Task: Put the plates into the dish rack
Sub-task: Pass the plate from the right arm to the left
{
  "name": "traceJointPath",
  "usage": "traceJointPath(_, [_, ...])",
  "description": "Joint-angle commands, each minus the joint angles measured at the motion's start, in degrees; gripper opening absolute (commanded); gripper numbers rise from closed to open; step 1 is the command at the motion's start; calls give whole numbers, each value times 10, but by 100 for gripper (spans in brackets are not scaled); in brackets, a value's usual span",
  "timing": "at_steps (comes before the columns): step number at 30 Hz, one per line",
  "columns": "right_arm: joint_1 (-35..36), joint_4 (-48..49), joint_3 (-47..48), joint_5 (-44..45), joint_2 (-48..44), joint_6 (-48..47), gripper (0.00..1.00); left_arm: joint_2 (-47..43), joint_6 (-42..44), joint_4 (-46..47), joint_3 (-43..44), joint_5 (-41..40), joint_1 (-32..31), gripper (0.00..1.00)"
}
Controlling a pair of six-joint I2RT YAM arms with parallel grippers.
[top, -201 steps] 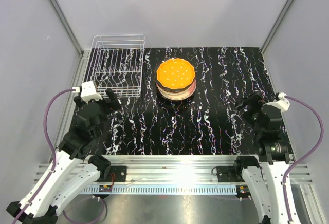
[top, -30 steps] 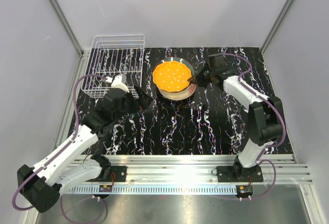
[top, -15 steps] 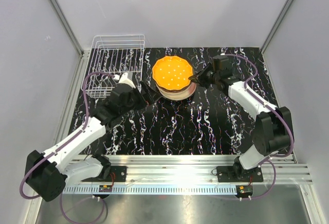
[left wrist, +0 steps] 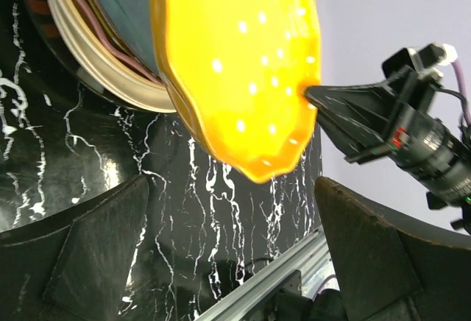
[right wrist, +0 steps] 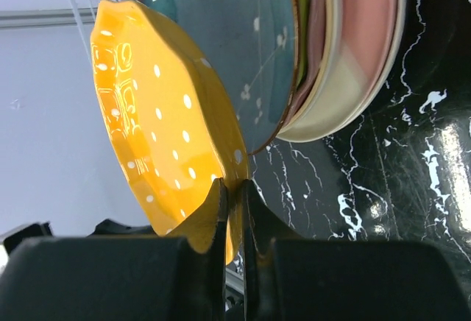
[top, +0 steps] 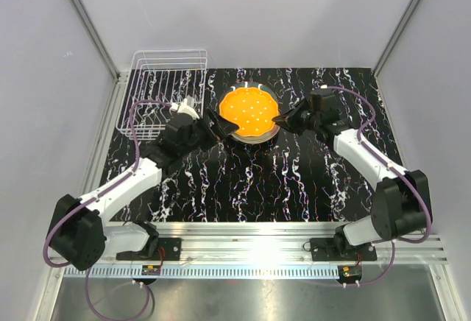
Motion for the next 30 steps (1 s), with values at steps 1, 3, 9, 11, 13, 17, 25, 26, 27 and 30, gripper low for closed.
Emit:
traceJointPath(1, [-2, 122, 12, -53, -69, 37, 0, 10, -22, 67, 4, 28, 3, 99])
traceJointPath(3, [-1, 125, 6, -57, -81, 39, 0, 17, -25, 72, 5, 28, 4, 99])
traceJointPath(9, [19, 124, -32, -51, -127, 34, 0, 50, -36, 101, 21, 38, 11, 99])
traceJointPath(11, [24, 131, -45, -50, -141, 41, 0, 60, -42, 108, 34, 39, 14, 98])
traceJointPath(13, [26, 133, -61, -51, -149, 44, 0, 65, -49, 123, 35, 35, 15, 96])
traceJointPath(17, [34, 143, -83, -59, -166, 53, 0, 51, -50, 179, 18, 14, 16, 88])
traceJointPath(25, [54, 153, -102, -48, -163, 51, 0, 10, -47, 234, -25, 3, 15, 40])
traceJointPath(26, [57, 159, -103, -48, -157, 50, 0, 13, -43, 225, -23, 8, 16, 35])
traceJointPath(27, [58, 162, -102, -47, -156, 49, 0, 13, -35, 217, -18, 11, 16, 30])
traceJointPath(30, [60, 155, -91, -40, -149, 38, 0, 12, -13, 188, -10, 27, 16, 15])
